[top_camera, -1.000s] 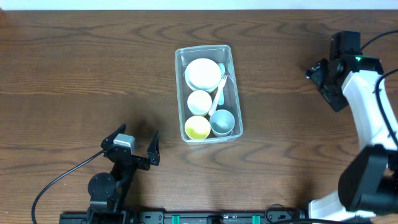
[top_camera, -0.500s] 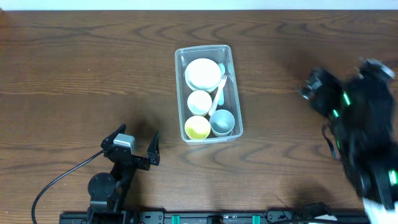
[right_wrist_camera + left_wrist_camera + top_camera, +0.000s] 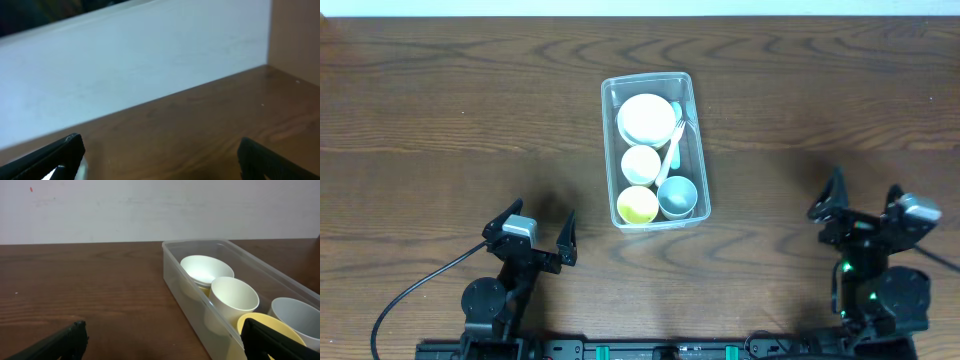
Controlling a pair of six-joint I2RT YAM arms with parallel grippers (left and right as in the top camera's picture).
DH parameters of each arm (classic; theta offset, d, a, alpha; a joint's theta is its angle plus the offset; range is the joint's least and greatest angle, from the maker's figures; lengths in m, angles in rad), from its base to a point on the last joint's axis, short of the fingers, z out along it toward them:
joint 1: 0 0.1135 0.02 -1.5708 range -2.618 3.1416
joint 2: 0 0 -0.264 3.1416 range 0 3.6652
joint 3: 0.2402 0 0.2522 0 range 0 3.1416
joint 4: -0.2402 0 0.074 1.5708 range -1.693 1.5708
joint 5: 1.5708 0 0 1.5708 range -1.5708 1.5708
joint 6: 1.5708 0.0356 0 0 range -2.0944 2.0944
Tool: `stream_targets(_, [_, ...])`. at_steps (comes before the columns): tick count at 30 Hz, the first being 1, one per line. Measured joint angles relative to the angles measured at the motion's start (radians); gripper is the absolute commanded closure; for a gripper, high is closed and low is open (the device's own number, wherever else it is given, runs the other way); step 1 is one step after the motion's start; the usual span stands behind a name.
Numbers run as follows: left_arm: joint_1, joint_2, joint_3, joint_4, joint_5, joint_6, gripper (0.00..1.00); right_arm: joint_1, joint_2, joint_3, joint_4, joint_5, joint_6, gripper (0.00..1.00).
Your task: Pack container
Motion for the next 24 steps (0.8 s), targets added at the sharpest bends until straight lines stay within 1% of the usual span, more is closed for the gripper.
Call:
stream_targets(3, [0.0, 0.0, 0.0, 0.0, 0.0, 0.0, 0.02, -0.023, -0.078, -0.088, 0.006, -0.072, -0.068, 0.01])
stream_targets(10, [0.0, 0.0, 0.0, 0.0, 0.0, 0.0, 0.02, -0.031, -0.248, -0.24, 0.016, -0.179, -0.163, 0.01])
stream_targets(19, [0.0, 0.0, 0.0, 0.0, 0.0, 0.0, 0.02, -0.031, -0.258, -0.365, 0.032, -0.248, -0.203, 0.01])
stream_targets(24, [0.0, 0.0, 0.0, 0.0, 0.0, 0.0, 0.02, -0.031, -0.259, -0.37, 0.036, -0.257, -0.227, 0.01])
